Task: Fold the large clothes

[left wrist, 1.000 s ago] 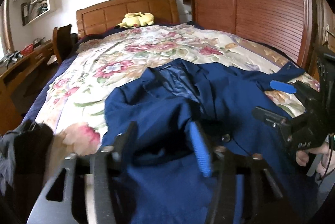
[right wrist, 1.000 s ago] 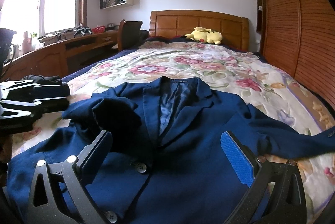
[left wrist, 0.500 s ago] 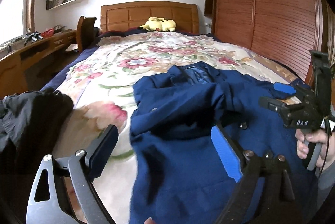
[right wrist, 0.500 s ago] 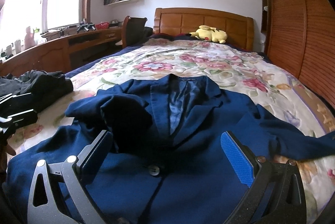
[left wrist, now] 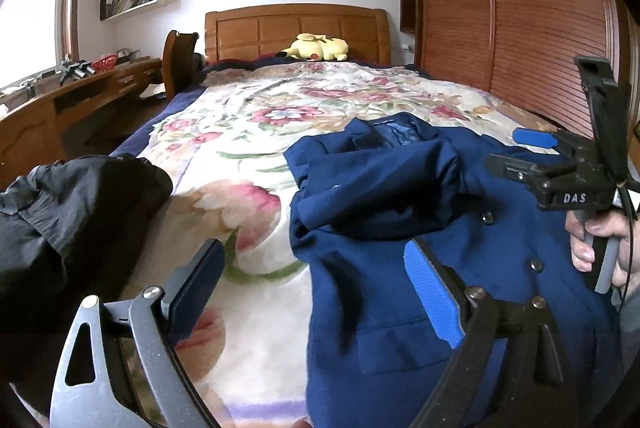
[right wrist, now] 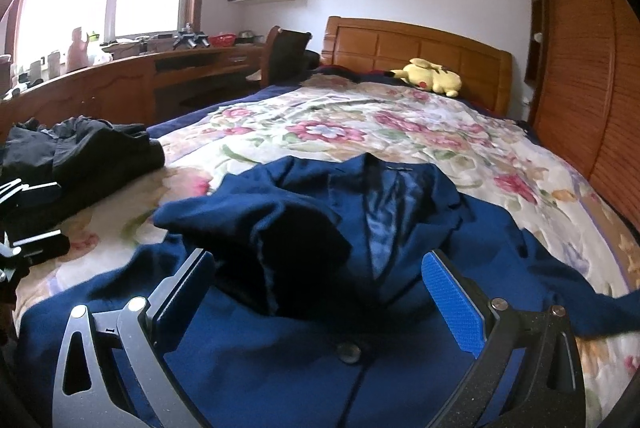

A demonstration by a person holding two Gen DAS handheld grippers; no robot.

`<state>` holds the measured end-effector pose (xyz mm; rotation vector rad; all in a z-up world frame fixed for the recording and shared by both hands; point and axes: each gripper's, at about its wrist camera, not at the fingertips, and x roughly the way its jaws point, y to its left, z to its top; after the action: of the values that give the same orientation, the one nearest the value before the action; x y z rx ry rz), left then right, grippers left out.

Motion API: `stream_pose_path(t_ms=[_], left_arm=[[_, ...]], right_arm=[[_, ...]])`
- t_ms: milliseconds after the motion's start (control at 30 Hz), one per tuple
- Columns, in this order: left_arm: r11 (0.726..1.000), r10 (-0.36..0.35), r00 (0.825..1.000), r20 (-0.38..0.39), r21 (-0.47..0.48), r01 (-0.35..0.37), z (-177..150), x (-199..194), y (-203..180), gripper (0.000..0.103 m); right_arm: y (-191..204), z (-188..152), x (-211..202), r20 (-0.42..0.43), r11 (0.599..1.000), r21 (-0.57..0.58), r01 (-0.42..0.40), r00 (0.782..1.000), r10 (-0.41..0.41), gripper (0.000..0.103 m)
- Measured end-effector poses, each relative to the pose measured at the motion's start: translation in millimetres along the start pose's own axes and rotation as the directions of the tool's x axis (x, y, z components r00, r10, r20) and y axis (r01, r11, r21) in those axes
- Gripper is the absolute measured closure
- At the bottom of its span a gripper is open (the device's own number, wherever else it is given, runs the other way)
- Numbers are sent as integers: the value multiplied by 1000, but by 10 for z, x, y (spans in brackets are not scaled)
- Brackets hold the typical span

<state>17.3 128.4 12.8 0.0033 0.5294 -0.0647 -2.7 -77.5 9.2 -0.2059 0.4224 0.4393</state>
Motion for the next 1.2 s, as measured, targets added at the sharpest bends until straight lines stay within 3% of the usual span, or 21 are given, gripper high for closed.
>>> stream_pose_path(t_ms=[600,967,1200], left_arm=[[996,69,998,-13,-49,-70,-65,-6,467,11],[996,66,998,-13,-63,-67,-96,-33,613,11],[995,61,998,-10,-74,-61,-97,-55,656,11]], right_arm=[[669,566,690,-97,979,-178,-103,992,86,0],[991,574,1218,-243,956,-246,-159,965,98,1],[989,479,1419,-317,946,-269,-180,944,90,3]])
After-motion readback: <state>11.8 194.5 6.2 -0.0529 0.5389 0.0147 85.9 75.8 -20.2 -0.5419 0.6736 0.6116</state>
